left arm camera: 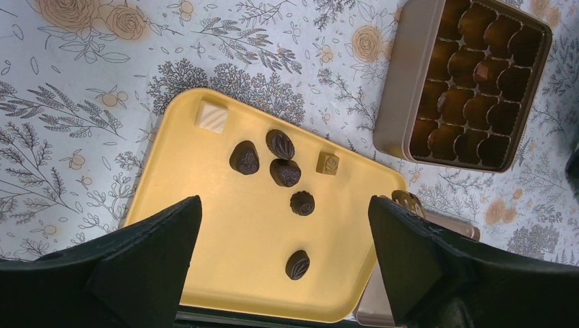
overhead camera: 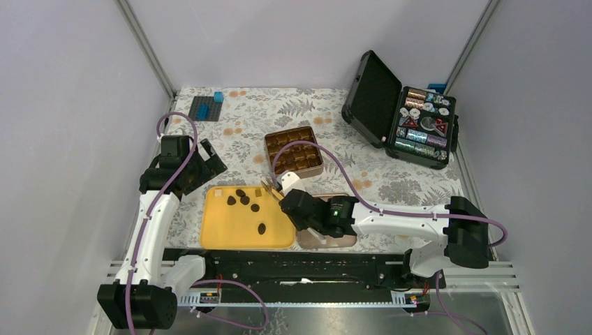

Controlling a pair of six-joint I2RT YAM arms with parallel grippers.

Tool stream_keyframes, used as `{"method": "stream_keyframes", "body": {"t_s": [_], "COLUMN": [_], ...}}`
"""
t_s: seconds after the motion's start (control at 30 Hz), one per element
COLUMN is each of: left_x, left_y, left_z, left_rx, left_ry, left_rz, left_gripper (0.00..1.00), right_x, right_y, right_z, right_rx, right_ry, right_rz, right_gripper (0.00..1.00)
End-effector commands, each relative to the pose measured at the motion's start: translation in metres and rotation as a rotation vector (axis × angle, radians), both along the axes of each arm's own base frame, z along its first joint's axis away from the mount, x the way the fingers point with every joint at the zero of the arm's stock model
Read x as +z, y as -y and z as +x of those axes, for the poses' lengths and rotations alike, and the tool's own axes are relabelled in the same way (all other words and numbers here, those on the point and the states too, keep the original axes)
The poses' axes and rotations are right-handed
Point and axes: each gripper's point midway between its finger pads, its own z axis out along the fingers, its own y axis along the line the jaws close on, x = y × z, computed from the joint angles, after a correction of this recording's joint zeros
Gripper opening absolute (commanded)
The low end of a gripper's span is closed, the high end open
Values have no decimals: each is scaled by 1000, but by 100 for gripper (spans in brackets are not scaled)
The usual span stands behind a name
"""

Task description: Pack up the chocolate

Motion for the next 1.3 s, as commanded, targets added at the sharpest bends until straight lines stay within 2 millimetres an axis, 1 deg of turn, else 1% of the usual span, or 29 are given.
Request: {"method": "stream_keyframes", "body": {"t_s": [0.0, 0.07, 0.13, 0.2, 0.33, 0.57, 0.67, 0.8, 0.97, 1.1, 1.27], "left_x": [22, 23, 25, 26, 27, 25, 25, 25, 24, 23, 24], "left_y": [1, 1, 0, 0, -1, -1, -2, -3, -4, -5, -5], "left_z": [11, 12, 12, 12, 12, 11, 11, 11, 10, 10, 9], "left_rx": [-6, -11, -11, -13, -11, -7, -8, -4, -1, -2, -4], "left_ry": [82, 84, 87, 87, 88, 85, 85, 83, 79, 77, 75], "left_rz": [-4, -3, 2, 5, 8, 10, 15, 21, 25, 28, 34], "left_gripper": [99, 99, 99, 99, 99, 99, 99, 99, 99, 99, 99], "right_x": [48, 57, 66, 74, 82, 72, 65, 51, 43, 35, 27], "right_y": [-9, -7, -1, 8, 28, 51, 52, 49, 49, 47, 41], "right_z": [15, 24, 39, 55, 91, 151, 169, 186, 204, 214, 221], "right_rx": [-36, -51, -79, -109, -171, -264, -278, -285, -303, -309, -308], "right_ry": [63, 50, 48, 53, 89, 111, 116, 101, 107, 93, 85], "right_rz": [98, 127, 154, 170, 154, 120, 108, 83, 72, 72, 66], "right_gripper": [30, 30, 30, 29, 29, 29, 29, 29, 29, 28, 28]}}
